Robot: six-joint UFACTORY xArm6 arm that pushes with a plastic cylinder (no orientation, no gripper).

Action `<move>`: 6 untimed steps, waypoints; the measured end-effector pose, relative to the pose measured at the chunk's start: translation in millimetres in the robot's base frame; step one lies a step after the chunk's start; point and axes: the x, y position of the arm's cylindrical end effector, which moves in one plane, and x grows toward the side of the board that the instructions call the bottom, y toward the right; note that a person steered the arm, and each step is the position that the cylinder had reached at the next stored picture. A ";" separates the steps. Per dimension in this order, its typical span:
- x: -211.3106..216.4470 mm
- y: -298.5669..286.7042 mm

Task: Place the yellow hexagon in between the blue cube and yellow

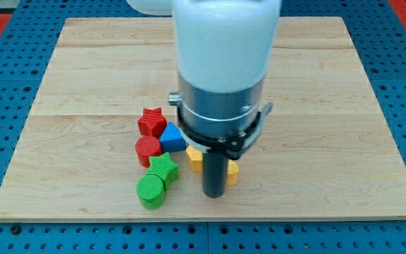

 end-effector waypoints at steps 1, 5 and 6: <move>-14.4 -36.0; -47.5 -13.3; -36.1 -24.2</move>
